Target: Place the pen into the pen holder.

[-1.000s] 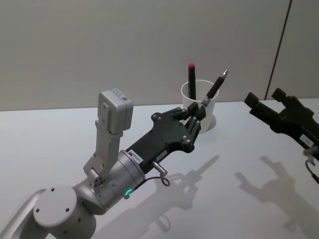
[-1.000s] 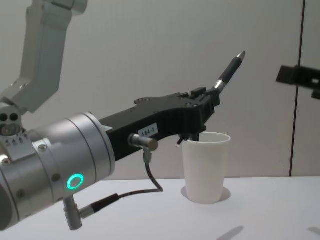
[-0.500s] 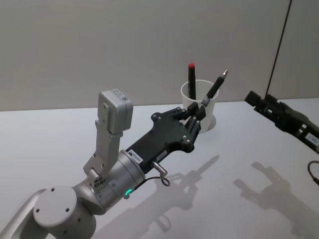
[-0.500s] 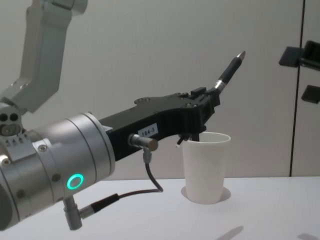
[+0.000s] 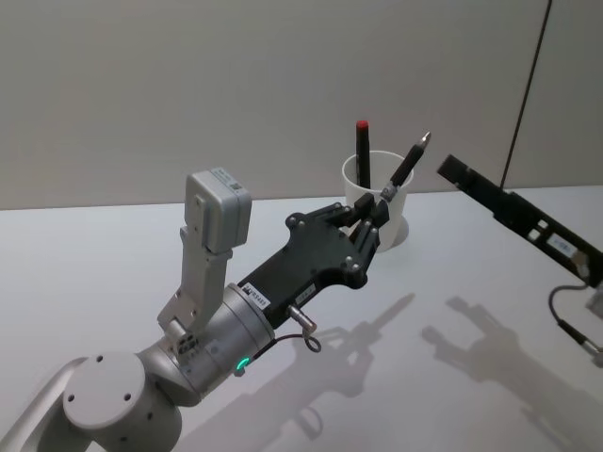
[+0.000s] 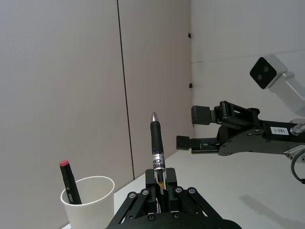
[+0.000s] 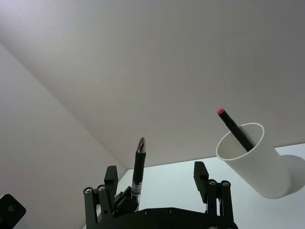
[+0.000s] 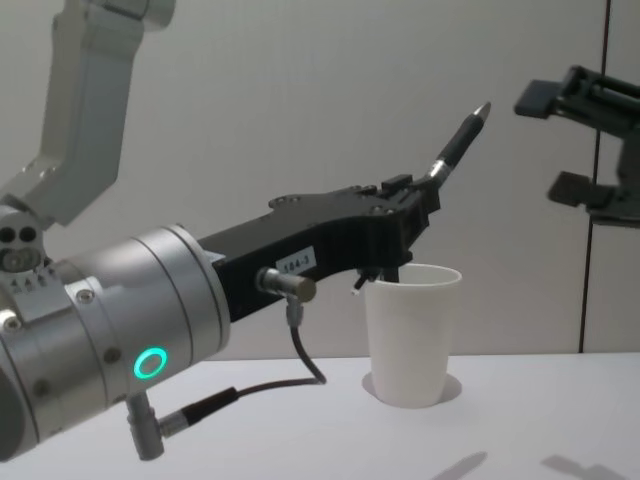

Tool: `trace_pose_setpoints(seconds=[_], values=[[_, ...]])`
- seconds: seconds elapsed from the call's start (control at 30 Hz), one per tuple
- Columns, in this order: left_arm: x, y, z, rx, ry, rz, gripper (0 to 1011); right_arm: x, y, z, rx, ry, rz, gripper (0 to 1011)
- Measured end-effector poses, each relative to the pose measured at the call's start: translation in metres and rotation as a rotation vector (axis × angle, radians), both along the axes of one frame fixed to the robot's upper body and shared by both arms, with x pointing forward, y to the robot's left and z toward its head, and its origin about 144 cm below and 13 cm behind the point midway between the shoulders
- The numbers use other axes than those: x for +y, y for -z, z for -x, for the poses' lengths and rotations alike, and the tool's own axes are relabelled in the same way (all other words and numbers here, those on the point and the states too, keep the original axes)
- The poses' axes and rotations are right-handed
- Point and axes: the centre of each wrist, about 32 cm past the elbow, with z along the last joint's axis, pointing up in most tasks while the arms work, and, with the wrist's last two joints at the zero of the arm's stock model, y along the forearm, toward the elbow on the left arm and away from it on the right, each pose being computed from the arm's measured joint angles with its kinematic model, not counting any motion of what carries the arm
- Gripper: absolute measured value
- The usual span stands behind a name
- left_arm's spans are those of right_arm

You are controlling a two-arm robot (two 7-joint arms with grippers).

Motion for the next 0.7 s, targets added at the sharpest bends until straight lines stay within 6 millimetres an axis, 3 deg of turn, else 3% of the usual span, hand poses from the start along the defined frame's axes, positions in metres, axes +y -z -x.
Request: trace_pose_setpoints(seconds=[0.7], values=[[0.000, 0.000, 0.000, 0.000, 0.000, 0.000, 134, 0.029, 0.001, -0.018, -0.009, -0.071, -0.047, 1001]])
